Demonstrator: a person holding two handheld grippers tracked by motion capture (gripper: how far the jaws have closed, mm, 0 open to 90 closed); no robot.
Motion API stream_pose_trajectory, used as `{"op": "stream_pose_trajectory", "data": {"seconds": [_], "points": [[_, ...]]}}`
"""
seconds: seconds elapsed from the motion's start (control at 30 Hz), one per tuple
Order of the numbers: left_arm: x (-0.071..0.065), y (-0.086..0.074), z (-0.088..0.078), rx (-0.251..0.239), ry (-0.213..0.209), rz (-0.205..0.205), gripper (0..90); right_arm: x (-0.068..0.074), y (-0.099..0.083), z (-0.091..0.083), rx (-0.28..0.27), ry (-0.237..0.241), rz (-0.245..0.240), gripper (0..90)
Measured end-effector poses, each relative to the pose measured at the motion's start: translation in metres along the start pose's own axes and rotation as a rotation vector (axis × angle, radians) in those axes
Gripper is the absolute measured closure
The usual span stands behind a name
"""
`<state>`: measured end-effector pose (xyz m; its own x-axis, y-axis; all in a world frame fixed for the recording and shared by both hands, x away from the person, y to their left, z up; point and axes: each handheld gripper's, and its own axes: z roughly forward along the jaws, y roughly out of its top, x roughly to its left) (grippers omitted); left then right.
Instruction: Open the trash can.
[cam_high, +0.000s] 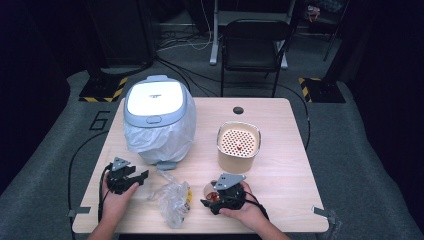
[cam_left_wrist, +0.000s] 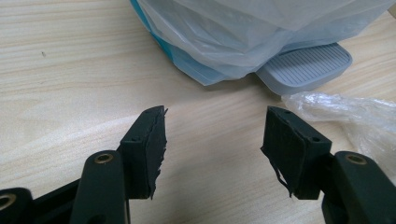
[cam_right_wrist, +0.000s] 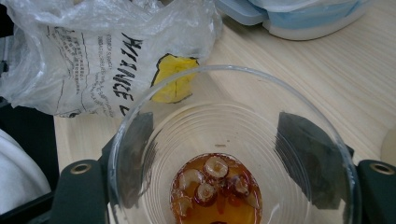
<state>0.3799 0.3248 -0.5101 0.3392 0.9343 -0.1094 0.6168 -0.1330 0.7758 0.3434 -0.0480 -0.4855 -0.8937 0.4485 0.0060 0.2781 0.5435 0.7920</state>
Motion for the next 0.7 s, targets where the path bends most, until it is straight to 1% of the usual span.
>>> {"op": "stream_pose_trajectory", "data": {"seconds": [0.03, 0.07, 0.13, 0.17, 0.3, 0.37, 0.4, 0.43, 0.5, 0.63, 0.67, 0.7], "points": [[0.000, 0.000, 0.000, 0.000, 0.000, 0.000, 39.4, 0.000, 0.000, -0.001, 0.000, -0.004, -0.012, 28.7], [0.000, 0.000, 0.000, -0.001, 0.000, 0.000, 39.4, 0.001, 0.000, -0.002, -0.006, -0.012, -0.005, 28.9], [0.000, 0.000, 0.000, -0.004, 0.000, -0.003, 39.4, 0.000, -0.002, -0.005, -0.001, -0.020, -0.010, 29.2], [0.001, 0.000, -0.001, -0.005, 0.005, 0.005, 39.4, 0.000, -0.002, -0.007, 0.000, -0.026, -0.004, 29.2], [0.001, 0.000, -0.001, -0.002, 0.004, 0.000, 39.4, -0.008, -0.007, -0.020, 0.000, -0.056, 0.010, 29.4], [0.001, 0.000, -0.002, 0.008, -0.001, -0.001, 39.4, -0.016, -0.011, -0.031, -0.003, -0.081, 0.037, 29.5], [0.001, 0.000, -0.002, 0.008, -0.001, -0.001, 39.4, -0.016, -0.011, -0.031, -0.003, -0.081, 0.037, 29.5], [0.001, 0.000, -0.001, 0.000, 0.005, 0.001, 39.4, -0.025, -0.016, -0.042, -0.003, -0.111, 0.063, 29.6], [0.001, 0.000, -0.001, -0.001, 0.006, 0.002, 39.4, -0.033, -0.021, -0.051, -0.004, -0.141, 0.080, 29.6], [0.001, 0.000, -0.001, 0.001, 0.007, 0.003, 39.4, -0.052, -0.035, -0.074, -0.001, -0.214, 0.158, 29.7], [0.001, 0.000, -0.001, 0.001, 0.007, 0.003, 39.4, -0.055, -0.038, -0.078, -0.003, -0.229, 0.168, 29.7], [0.001, 0.000, -0.001, 0.001, 0.007, 0.003, 39.4, -0.055, -0.038, -0.078, -0.003, -0.229, 0.168, 29.7]]}}
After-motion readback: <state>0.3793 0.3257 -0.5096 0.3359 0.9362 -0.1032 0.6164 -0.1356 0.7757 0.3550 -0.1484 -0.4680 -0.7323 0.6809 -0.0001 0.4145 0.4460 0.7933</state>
